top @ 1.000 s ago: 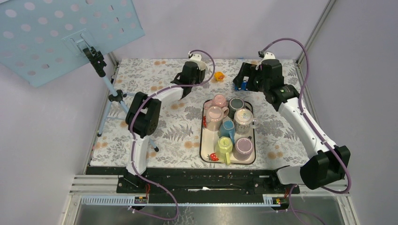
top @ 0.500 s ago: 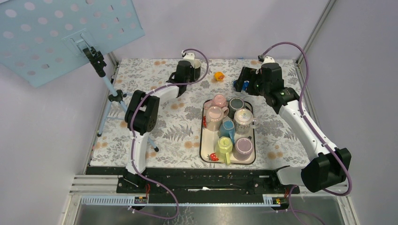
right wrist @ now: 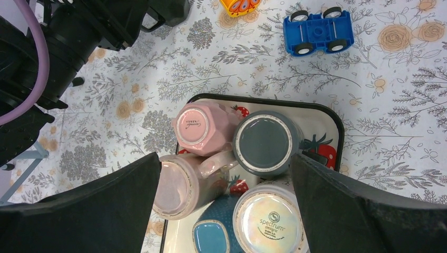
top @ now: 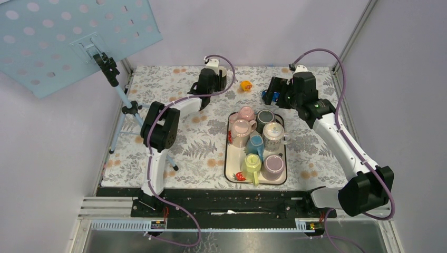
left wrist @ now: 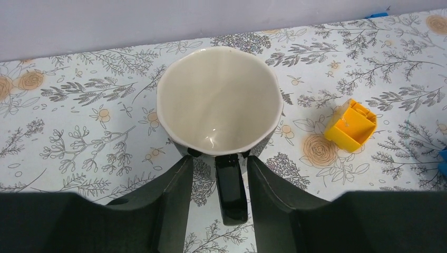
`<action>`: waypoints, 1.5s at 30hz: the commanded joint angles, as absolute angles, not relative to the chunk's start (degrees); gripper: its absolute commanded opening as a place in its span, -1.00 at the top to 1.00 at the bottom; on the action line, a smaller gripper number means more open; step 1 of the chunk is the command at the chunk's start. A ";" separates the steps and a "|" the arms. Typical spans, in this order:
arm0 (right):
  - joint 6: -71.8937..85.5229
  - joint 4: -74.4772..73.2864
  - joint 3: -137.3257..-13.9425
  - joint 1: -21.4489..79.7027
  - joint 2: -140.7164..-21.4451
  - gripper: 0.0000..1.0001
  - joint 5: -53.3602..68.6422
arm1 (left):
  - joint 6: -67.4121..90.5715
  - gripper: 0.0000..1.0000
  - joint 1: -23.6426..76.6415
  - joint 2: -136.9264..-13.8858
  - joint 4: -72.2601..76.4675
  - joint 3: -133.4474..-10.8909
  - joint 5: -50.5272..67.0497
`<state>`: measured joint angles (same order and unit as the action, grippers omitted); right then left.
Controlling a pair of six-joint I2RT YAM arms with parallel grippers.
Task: Turn the mug right side up
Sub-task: Place the cup at the center of the board.
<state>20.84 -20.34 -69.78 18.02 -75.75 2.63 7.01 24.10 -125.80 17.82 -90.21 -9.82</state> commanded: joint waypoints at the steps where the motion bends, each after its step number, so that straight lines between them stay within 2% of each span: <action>1: 20.21 -19.78 -69.76 18.54 -74.24 -0.99 3.30 | 8.22 0.06 24.04 -122.61 22.84 -89.21 -11.48; 8: 20.24 -19.60 -69.21 18.50 -74.09 -0.99 3.84 | 9.20 0.04 24.03 -121.69 22.51 -88.03 -11.51; 14: 19.96 -20.12 -69.58 18.54 -74.62 -0.99 4.17 | 9.17 -0.13 24.08 -120.51 22.42 -86.79 -11.56; 22: 19.77 -21.13 -69.82 18.59 -74.97 -0.99 4.10 | 9.90 -0.62 24.25 -117.63 19.96 -85.74 -11.76; 23: 19.75 -21.28 -69.87 18.62 -74.95 -0.99 4.02 | 10.07 -0.89 24.29 -117.26 19.47 -85.69 -11.91; 24: 19.73 -21.49 -69.94 18.63 -75.00 -0.99 3.93 | 10.25 -0.96 24.36 -116.84 19.03 -85.51 -11.96; 35: 19.77 -24.93 -69.51 20.12 -74.61 -0.99 1.74 | 16.24 -0.97 25.50 -109.34 11.15 -83.12 -13.21; 45: 20.87 -32.91 -65.95 23.14 -68.73 -0.99 -0.38 | 23.61 -0.97 29.04 -98.53 -1.80 -78.29 -11.01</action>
<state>20.29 -28.10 -67.57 21.54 -73.71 1.87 19.11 27.79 -104.36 3.70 -79.57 -12.32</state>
